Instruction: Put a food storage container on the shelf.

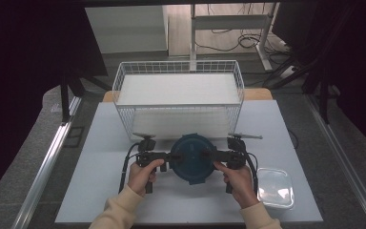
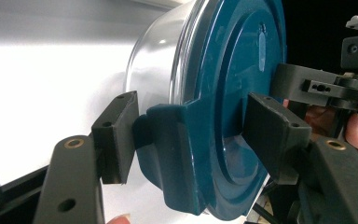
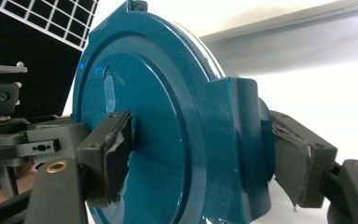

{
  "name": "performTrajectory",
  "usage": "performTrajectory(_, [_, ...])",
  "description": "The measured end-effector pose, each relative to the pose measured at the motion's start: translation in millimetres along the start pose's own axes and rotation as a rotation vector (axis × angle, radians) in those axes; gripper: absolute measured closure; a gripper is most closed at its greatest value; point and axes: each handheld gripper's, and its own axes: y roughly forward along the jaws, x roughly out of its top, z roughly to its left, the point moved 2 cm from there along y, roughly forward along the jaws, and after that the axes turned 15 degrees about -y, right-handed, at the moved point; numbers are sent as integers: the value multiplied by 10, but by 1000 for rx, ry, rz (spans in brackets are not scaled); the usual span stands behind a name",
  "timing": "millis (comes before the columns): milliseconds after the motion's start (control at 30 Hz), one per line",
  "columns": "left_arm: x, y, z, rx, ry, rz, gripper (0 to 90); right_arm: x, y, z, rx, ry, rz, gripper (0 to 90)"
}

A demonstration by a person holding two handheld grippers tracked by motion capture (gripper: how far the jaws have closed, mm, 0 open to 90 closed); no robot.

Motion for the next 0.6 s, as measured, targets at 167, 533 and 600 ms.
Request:
performTrajectory(167, [1, -60, -20, -10, 4, -9, 372, 11, -38, 72, -8, -21, -19, 274])
performTrajectory(533, [29, -279, -114, -27, 22, -36, 371, 78, -113, 269, -7, -57, -72, 289])
performTrajectory(600, [33, -331, -141, -26, 26, -46, 371, 99, -126, 318, -7, -66, -82, 291])
